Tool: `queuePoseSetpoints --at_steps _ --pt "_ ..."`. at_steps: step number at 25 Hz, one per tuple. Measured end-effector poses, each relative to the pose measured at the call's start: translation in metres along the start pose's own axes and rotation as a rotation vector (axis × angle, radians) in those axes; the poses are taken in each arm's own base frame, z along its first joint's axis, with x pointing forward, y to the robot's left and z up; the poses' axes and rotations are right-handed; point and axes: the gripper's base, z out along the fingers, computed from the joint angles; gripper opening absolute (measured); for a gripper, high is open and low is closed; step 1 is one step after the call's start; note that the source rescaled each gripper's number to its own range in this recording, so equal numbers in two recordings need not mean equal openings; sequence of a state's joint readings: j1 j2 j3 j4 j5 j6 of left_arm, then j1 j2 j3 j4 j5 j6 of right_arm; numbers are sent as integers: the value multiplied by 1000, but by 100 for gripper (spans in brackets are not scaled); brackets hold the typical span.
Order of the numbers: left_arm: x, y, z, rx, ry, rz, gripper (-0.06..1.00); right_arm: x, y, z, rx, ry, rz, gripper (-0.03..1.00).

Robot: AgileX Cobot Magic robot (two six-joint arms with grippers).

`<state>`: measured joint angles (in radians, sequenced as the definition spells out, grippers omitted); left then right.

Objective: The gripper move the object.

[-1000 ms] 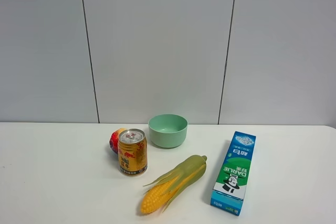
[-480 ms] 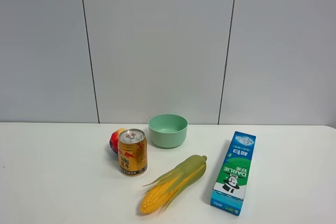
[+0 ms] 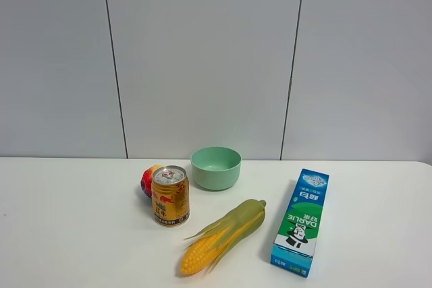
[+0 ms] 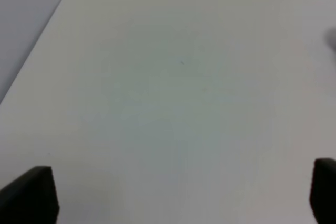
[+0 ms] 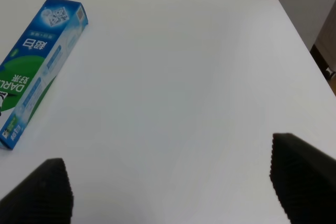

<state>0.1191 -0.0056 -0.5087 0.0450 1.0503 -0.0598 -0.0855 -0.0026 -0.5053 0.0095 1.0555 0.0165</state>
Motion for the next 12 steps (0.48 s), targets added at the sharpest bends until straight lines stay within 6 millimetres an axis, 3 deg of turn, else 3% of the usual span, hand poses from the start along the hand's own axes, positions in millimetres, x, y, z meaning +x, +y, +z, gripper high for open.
queuePoseSetpoints --at_steps 12 --pt "0 0 0 3 0 -2 98 0 0 0 0 0 0 100"
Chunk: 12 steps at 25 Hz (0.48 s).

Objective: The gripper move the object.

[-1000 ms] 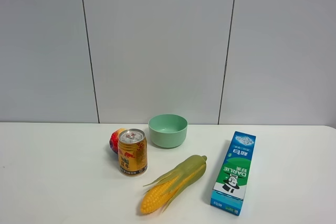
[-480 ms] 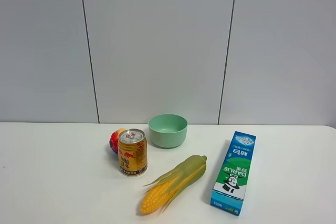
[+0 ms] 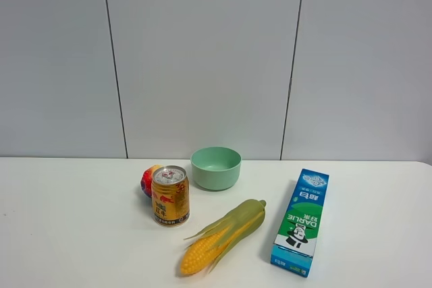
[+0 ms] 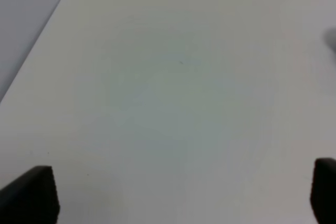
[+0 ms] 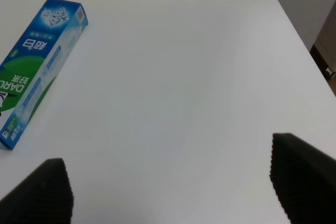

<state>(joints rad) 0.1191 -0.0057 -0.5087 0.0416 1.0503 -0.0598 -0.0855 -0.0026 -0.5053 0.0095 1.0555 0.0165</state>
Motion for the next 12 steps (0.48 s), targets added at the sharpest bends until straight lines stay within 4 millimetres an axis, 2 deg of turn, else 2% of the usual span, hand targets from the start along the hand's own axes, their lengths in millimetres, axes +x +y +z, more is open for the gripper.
queuePoseSetpoints --at_steps 12 --pt "0 0 0 0 0 1 98 0 0 0 0 0 0 100"
